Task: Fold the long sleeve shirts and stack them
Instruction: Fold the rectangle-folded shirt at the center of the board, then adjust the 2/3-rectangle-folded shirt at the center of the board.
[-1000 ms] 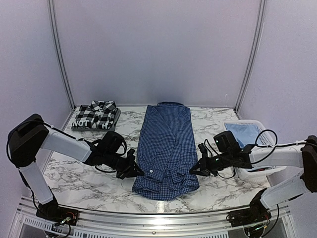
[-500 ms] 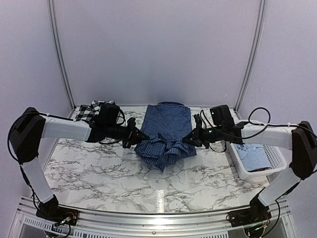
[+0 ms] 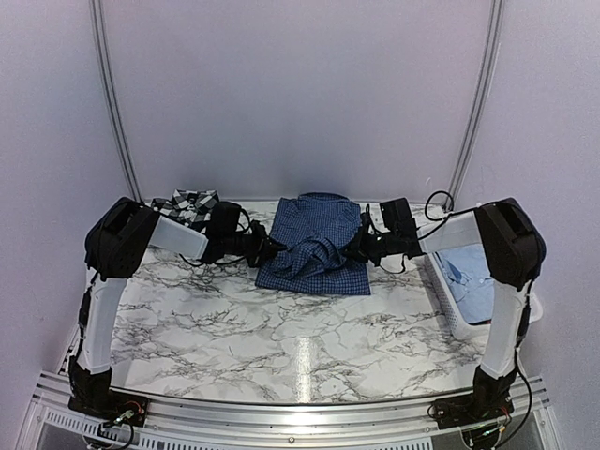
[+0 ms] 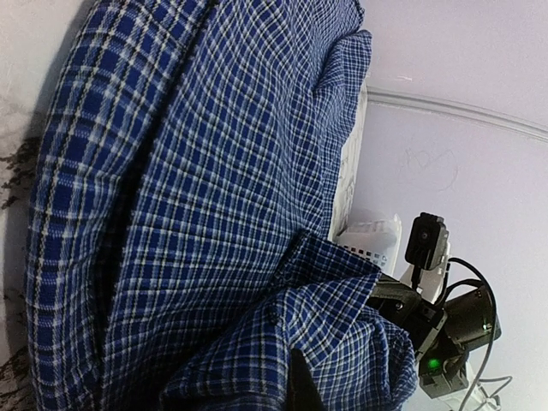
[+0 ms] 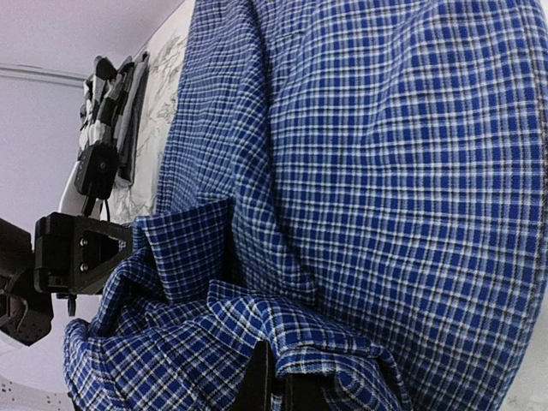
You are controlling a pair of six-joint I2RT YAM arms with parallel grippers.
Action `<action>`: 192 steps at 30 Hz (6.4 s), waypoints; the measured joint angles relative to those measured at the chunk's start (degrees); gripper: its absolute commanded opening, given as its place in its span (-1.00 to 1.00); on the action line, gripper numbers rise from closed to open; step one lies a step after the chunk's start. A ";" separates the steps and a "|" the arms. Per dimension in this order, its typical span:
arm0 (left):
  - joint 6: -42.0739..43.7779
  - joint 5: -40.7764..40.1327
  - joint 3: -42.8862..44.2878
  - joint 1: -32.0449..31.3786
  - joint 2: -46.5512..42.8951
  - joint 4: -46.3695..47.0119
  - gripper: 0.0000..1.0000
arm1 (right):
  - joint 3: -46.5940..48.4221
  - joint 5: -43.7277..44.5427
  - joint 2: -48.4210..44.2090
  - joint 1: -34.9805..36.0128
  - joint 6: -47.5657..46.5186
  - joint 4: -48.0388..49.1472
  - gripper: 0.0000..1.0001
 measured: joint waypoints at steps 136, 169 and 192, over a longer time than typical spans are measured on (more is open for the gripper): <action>5.22 -6.75 -16.59 2.49 -15.26 6.01 0.98 | 14.03 33.05 -2.64 12.28 -22.49 -18.62 0.09; 2.43 -8.55 -0.24 0.17 -5.29 2.75 0.98 | 20.33 32.79 7.43 7.98 -24.59 -21.55 -0.97; 5.25 -15.23 -0.42 0.57 -6.29 -3.34 0.98 | 16.92 38.01 1.36 8.39 -24.72 -23.04 -0.08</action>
